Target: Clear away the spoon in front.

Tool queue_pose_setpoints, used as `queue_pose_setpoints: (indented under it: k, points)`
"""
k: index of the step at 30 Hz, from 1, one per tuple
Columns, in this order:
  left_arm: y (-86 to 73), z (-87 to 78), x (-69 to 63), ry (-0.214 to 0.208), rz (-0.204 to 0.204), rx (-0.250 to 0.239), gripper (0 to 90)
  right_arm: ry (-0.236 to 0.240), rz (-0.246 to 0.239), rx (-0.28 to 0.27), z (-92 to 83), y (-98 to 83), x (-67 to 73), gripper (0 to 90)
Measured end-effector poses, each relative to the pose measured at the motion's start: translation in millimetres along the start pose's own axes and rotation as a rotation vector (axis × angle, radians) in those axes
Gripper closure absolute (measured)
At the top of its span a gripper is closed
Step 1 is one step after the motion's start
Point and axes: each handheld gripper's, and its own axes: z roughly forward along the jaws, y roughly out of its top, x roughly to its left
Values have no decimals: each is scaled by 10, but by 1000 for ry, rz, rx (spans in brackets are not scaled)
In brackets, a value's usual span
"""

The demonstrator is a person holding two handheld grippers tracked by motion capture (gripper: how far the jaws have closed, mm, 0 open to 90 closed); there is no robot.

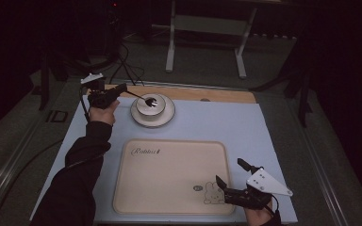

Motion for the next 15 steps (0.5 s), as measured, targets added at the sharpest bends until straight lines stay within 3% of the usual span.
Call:
queue_pose_setpoints:
  k: [6, 15]
  points:
    - [77, -84, -34, 5, 17, 11, 897, -6, 2, -5, -3, 1, 1, 109]
    - [201, -244, -114, -26, 66, 44, 898, -11, 4, -12, -9, 5, 0, 109]
